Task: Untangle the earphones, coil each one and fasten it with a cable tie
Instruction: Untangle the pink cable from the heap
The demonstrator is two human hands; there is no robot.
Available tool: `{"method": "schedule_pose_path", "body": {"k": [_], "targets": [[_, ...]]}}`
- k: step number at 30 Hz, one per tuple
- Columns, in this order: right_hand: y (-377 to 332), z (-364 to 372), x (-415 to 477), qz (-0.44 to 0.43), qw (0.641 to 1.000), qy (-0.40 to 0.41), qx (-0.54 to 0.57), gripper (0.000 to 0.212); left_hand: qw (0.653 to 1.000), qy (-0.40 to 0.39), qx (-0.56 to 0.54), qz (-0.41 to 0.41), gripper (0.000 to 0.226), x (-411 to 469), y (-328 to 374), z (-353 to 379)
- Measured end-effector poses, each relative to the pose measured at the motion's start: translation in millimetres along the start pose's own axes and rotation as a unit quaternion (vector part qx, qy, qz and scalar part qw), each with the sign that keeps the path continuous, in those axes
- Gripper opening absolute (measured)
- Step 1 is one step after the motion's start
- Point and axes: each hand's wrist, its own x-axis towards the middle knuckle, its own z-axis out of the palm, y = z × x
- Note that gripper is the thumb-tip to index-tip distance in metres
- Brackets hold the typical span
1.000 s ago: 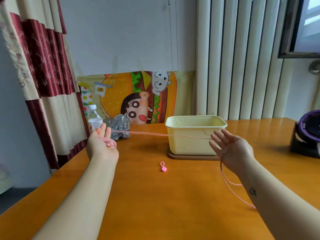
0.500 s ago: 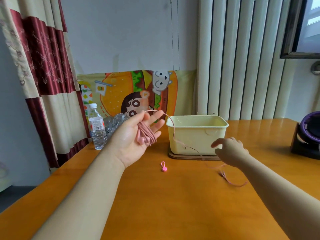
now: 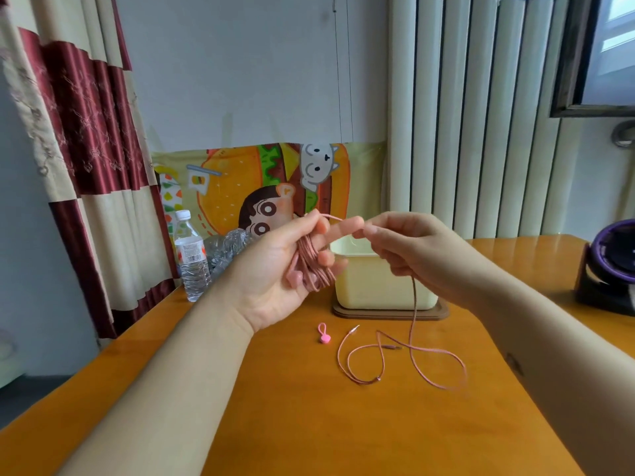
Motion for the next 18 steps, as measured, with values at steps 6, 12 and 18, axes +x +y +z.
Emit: {"method": "schedule_pose_path", "body": {"k": [6, 12, 18], "targets": [[-2.5, -0.6, 5.4, -0.044, 0.994, 0.083, -0.063, 0.019, 0.971, -0.224, -0.065, -0.052, 0.034, -3.0, -7.7, 9.1], [2.2, 22.6, -2.9, -0.037, 0.982, -0.005, -0.184, 0.035, 0.954, -0.228, -0.197, 0.0, 0.052, 1.7, -1.7, 10.7], [-8.1, 27.9, -15.3, 0.0, 0.946, -0.178, -0.271, 0.024, 0.986, 0.017, -0.111, 0.125, 0.038, 13.5, -3.9, -5.3]]}}
